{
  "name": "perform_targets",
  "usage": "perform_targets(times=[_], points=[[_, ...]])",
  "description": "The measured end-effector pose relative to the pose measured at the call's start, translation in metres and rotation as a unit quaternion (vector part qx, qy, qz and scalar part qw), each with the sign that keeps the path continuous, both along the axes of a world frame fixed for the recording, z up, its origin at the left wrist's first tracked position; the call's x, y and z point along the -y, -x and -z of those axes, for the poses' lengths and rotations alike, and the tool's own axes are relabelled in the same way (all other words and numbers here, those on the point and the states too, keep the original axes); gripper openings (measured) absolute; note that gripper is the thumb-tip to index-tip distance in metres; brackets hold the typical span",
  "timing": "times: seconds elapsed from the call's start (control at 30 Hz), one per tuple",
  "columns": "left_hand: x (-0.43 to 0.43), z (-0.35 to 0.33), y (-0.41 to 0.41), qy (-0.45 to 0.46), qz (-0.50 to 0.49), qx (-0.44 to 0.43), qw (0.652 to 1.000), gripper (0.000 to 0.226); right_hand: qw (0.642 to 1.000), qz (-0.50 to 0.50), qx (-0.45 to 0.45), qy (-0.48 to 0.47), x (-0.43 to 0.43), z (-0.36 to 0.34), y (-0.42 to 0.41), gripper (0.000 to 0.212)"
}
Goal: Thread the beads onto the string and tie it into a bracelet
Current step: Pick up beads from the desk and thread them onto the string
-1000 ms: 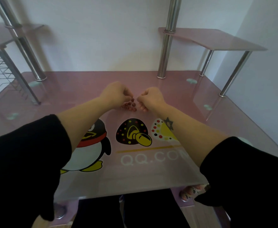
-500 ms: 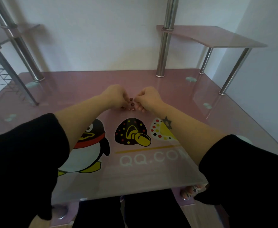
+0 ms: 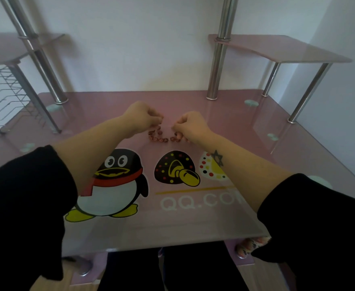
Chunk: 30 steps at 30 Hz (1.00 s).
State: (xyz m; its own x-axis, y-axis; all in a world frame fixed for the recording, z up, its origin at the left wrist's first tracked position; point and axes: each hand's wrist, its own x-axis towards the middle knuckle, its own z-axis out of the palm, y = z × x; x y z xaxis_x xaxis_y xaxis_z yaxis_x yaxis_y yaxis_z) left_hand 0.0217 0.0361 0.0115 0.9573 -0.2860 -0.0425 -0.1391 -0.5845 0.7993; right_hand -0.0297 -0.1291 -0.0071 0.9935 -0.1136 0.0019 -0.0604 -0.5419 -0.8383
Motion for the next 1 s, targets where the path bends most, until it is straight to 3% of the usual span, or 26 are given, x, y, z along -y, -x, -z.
perform_targets(times=[0.1, 0.23, 0.57, 1.0], points=[[-0.009, 0.004, 0.001, 0.037, -0.013, -0.037, 0.999, 0.016, 1.0, 0.002, 0.016, -0.003, -0.004, 0.002, -0.001, 0.014], [-0.017, 0.01, 0.008, 0.15, -0.036, -0.103, 0.983, 0.013, 0.999, -0.009, 0.038, -0.002, -0.012, 0.001, -0.001, 0.011], [-0.022, 0.014, 0.015, 0.144, -0.029, -0.075, 0.986, 0.013, 0.999, -0.024, 0.045, -0.017, -0.022, -0.003, 0.003, 0.017], [-0.027, 0.015, 0.024, 0.241, -0.046, -0.125, 0.961, 0.016, 0.997, -0.039, 0.062, -0.016, -0.027, -0.004, 0.008, 0.013]])
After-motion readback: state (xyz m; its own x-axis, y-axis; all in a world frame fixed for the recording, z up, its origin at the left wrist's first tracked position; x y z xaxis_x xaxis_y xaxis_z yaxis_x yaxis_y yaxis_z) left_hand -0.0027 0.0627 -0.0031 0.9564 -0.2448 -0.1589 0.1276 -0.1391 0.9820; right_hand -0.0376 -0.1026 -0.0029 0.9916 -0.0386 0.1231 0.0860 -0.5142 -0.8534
